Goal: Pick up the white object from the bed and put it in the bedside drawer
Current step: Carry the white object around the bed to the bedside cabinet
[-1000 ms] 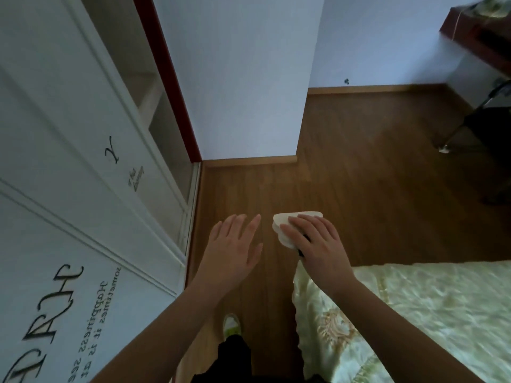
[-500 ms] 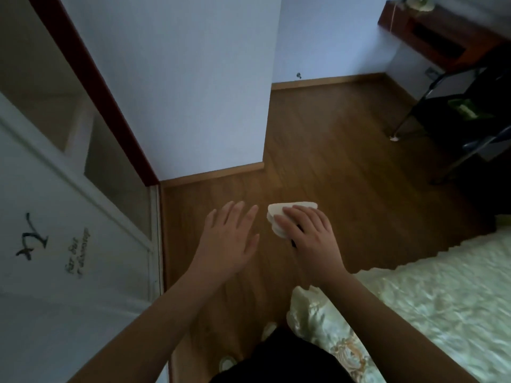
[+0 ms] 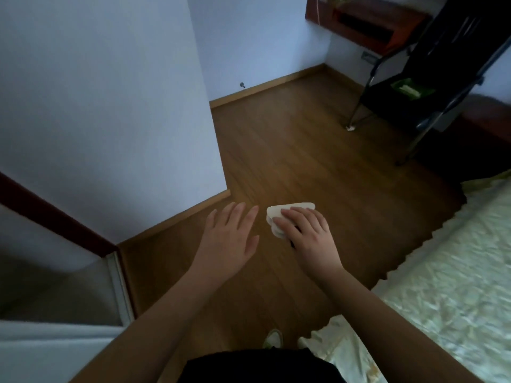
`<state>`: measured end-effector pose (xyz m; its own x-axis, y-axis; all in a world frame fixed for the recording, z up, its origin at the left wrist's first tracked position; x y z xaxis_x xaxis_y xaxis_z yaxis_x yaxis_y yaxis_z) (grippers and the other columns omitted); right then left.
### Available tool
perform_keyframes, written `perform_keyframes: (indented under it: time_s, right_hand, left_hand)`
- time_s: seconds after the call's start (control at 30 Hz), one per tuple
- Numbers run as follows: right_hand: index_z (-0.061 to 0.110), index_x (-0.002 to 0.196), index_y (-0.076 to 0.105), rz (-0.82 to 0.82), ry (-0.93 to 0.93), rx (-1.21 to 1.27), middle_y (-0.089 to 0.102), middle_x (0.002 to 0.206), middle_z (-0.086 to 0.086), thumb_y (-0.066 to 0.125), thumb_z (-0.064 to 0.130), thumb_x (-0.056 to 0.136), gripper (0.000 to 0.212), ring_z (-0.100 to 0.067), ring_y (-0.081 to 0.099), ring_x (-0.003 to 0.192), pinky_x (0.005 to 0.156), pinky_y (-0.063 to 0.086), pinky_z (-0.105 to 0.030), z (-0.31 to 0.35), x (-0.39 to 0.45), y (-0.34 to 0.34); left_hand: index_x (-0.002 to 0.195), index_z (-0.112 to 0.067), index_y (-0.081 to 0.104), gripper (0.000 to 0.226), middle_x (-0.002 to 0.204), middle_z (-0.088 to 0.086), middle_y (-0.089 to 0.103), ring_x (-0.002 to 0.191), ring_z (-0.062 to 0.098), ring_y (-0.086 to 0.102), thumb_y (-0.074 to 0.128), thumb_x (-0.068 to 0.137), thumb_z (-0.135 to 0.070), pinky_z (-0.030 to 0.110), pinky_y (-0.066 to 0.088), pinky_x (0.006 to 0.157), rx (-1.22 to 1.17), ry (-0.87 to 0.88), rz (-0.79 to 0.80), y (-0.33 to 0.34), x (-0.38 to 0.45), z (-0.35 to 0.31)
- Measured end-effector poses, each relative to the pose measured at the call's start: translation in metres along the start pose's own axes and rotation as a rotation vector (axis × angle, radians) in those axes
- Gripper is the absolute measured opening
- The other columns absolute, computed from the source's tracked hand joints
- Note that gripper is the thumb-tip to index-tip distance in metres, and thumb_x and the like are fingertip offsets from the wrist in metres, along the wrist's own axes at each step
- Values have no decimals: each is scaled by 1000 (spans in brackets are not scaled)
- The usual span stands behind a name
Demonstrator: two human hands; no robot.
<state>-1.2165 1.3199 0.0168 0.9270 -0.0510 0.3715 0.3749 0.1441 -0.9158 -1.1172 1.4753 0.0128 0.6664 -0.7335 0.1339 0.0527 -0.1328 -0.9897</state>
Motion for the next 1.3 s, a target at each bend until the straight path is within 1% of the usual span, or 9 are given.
perform_keyframes:
  time_s: [0.1,0.3,0.4,0.53,0.67,0.93,1.07,1.2,1.3]
  right_hand:
    - [18,132,53,3,37,-34,53,137,-7,76,17,78,59,-28,47,129,112,29,-48,-30,24,0]
    - [19,134,49,-28,171,-73,52,137,-7,76,15,76,64,-27,45,130,112,28,-47,-81,65,12]
    - [19,134,49,-52,221,-106,53,136,-8,74,13,77,63,-28,46,129,111,29,-48,-106,91,21]
    - [21,135,45,-83,318,-142,53,136,-7,78,14,75,69,-27,47,129,111,30,-47,-135,130,29]
    - [22,135,44,-160,405,-195,53,135,-7,78,13,72,72,-28,49,127,109,35,-51,-173,149,27]
    - [19,129,51,-226,600,-278,57,130,-9,64,18,79,51,-30,52,123,103,40,-54,-265,143,13]
    - [15,124,60,-289,672,-285,60,127,-10,53,21,86,39,-30,54,121,101,42,-52,-332,136,0]
    - [16,126,58,-311,700,-289,59,127,-9,62,16,82,44,-28,53,121,101,41,-51,-403,125,-21]
    - [17,127,57,-305,702,-257,58,128,-8,72,11,76,53,-27,53,122,101,42,-51,-450,120,-34]
  left_hand:
    - [140,-26,40,58,139,6,55,128,28,49,43,91,-57,49,37,104,-6,40,6,0,51,4]
    - [141,-28,36,60,141,5,52,132,29,45,27,92,-61,53,37,104,-32,170,59,10,151,10]
    - [143,-28,34,60,143,5,50,134,29,41,29,93,-61,55,34,106,-39,265,68,20,198,16]
    - [147,-27,27,64,148,6,44,139,29,35,33,93,-60,57,31,110,-57,396,64,27,258,26]
    - [149,-26,25,66,152,6,38,141,30,30,25,93,-61,58,28,112,-94,502,79,26,319,15]
    - [151,-25,22,68,156,6,31,145,28,22,15,95,-62,57,24,114,-134,709,102,45,422,-70]
    - [150,-25,27,66,155,6,33,144,27,25,19,95,-63,57,25,114,-109,783,115,61,468,-130]
    - [150,-26,26,66,157,6,29,146,26,21,18,95,-62,55,20,116,-94,818,140,69,517,-195]
    - [149,-25,27,67,156,7,31,145,26,23,16,94,-61,55,23,115,-77,866,122,68,555,-245]
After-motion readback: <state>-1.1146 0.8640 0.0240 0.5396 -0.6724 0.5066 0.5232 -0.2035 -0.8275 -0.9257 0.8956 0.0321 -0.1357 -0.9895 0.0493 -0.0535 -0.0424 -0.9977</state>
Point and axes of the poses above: each hand's wrist, its own x-axis towards the middle knuckle, its own y-axis out of the palm, z = x × y, the point moved 4 cm from there along x, towards the middle knuckle
